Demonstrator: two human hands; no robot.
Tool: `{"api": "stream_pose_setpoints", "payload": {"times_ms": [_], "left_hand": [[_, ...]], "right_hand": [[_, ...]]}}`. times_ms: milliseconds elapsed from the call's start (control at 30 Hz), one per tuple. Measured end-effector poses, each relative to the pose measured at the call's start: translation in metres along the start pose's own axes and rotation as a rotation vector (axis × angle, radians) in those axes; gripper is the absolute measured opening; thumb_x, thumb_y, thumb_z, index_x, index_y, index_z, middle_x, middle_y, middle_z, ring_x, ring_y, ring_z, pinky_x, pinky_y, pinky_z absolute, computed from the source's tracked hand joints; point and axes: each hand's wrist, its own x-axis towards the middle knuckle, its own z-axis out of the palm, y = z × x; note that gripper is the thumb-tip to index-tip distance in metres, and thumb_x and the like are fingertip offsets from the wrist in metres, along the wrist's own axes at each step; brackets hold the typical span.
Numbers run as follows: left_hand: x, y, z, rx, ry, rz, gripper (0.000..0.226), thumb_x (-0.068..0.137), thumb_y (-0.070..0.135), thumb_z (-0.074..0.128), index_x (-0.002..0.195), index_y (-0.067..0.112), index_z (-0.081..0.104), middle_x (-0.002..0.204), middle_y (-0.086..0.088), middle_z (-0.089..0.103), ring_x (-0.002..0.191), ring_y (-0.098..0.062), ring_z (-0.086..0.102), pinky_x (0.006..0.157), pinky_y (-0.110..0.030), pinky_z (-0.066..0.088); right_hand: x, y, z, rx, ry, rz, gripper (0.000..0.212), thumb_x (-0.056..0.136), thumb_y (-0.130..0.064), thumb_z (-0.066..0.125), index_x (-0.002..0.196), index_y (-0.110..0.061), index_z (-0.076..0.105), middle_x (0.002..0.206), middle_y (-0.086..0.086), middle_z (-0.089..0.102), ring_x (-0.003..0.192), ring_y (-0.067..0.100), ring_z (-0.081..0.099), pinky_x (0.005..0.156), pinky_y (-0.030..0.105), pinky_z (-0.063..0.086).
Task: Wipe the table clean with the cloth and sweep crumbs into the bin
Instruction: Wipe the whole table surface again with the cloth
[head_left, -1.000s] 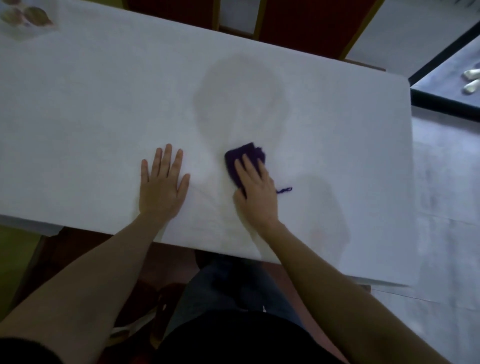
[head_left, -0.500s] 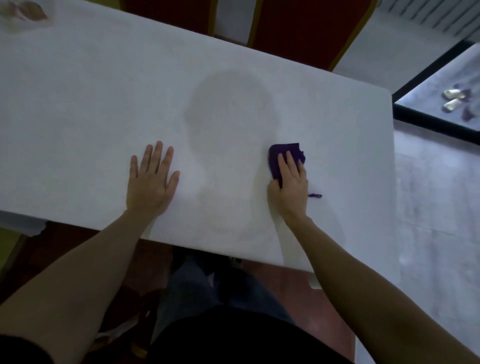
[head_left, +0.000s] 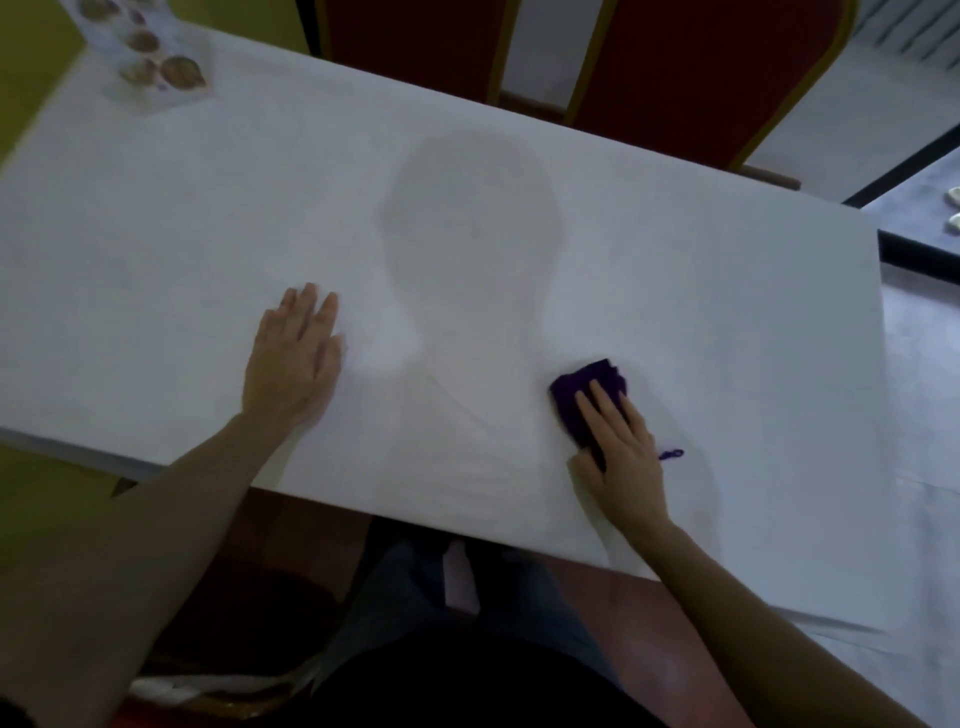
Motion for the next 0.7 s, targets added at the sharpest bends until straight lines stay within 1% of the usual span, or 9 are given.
{"api": "stream_pose_setpoints", "payload": {"times_ms": [67, 167, 233, 300, 400, 467, 533, 600, 700], "left_hand": [[0.008, -0.029, -0.008, 0.038, -0.021, -0.034, 0.062, 0.1, 0.042, 0.02, 0.155, 0.016, 0.031, 0.163, -0.012, 0.022, 0.152, -0.028, 0.014, 0.119, -0.027, -0.009], [0.02, -0.066, -0.018, 0.084, -0.029, -0.083, 0.064, 0.099, 0.045, 0.017, 0.156, 0.018, 0.025, 0.165, -0.009, 0.016, 0.153, -0.026, 0.008, 0.117, -0.027, -0.013], [0.025, -0.086, -0.023, 0.114, -0.042, -0.069, 0.063, 0.1, 0.046, 0.015, 0.157, 0.02, 0.022, 0.166, -0.008, 0.015, 0.153, -0.026, 0.007, 0.115, -0.024, -0.017], [0.027, -0.098, -0.026, 0.132, -0.048, -0.017, 0.062, 0.101, 0.046, 0.017, 0.157, 0.021, 0.02, 0.165, -0.009, 0.016, 0.153, -0.028, 0.01, 0.116, -0.025, -0.017], [0.026, -0.103, -0.023, 0.11, -0.044, 0.014, 0.06, 0.102, 0.044, 0.02, 0.158, 0.021, 0.02, 0.165, -0.01, 0.017, 0.153, -0.029, 0.012, 0.121, -0.041, 0.0], [0.026, -0.104, -0.021, 0.104, -0.041, 0.009, 0.06, 0.103, 0.044, 0.02, 0.158, 0.022, 0.021, 0.165, -0.009, 0.017, 0.153, -0.028, 0.011, 0.122, -0.044, 0.004], [0.026, -0.106, -0.02, 0.104, -0.044, 0.013, 0.06, 0.102, 0.045, 0.019, 0.158, 0.022, 0.02, 0.165, -0.008, 0.016, 0.153, -0.027, 0.012, 0.122, -0.045, 0.005], [0.027, -0.108, -0.019, 0.108, -0.047, 0.014, 0.06, 0.102, 0.045, 0.019, 0.158, 0.022, 0.02, 0.166, -0.007, 0.015, 0.153, -0.026, 0.011, 0.123, -0.046, 0.007], [0.027, -0.108, -0.018, 0.119, -0.043, 0.011, 0.06, 0.102, 0.045, 0.018, 0.158, 0.023, 0.018, 0.166, -0.006, 0.014, 0.154, -0.025, 0.009, 0.124, -0.047, 0.008]], "right_hand": [[0.032, -0.011, 0.0, 0.013, 0.054, 0.105, 0.063, 0.086, -0.019, 0.056, 0.147, -0.017, 0.043, 0.155, 0.003, 0.035, 0.144, 0.027, 0.023, 0.114, 0.049, 0.027], [0.093, -0.052, 0.013, 0.03, 0.101, 0.265, 0.064, 0.09, -0.017, 0.052, 0.151, -0.02, 0.034, 0.159, 0.001, 0.029, 0.147, 0.027, 0.017, 0.119, 0.047, 0.02], [0.122, -0.088, 0.029, 0.03, 0.106, 0.282, 0.066, 0.09, -0.017, 0.052, 0.152, -0.022, 0.032, 0.159, -0.001, 0.028, 0.148, 0.026, 0.016, 0.119, 0.047, 0.02], [0.135, -0.126, 0.048, 0.032, 0.09, 0.204, 0.065, 0.088, -0.017, 0.053, 0.151, -0.024, 0.035, 0.159, -0.003, 0.029, 0.148, 0.025, 0.017, 0.117, 0.044, 0.023], [0.125, -0.178, 0.076, 0.058, 0.024, 0.015, 0.064, 0.086, -0.017, 0.055, 0.148, -0.02, 0.041, 0.157, 0.0, 0.033, 0.147, 0.028, 0.021, 0.114, 0.045, 0.025], [0.101, -0.197, 0.088, 0.034, -0.013, -0.142, 0.064, 0.084, -0.018, 0.057, 0.147, -0.017, 0.043, 0.155, 0.003, 0.037, 0.145, 0.031, 0.026, 0.113, 0.043, 0.026], [0.075, -0.193, 0.09, -0.01, -0.066, -0.263, 0.064, 0.085, -0.021, 0.058, 0.147, -0.017, 0.042, 0.155, 0.002, 0.036, 0.145, 0.028, 0.025, 0.114, 0.039, 0.023], [0.058, -0.172, 0.084, -0.032, -0.074, -0.321, 0.062, 0.085, -0.023, 0.058, 0.145, -0.017, 0.045, 0.154, 0.002, 0.037, 0.145, 0.027, 0.026, 0.115, 0.036, 0.022], [0.065, -0.128, 0.068, -0.057, 0.004, -0.273, 0.06, 0.084, -0.024, 0.057, 0.142, -0.015, 0.049, 0.151, 0.006, 0.042, 0.142, 0.032, 0.033, 0.114, 0.044, 0.031]]}}
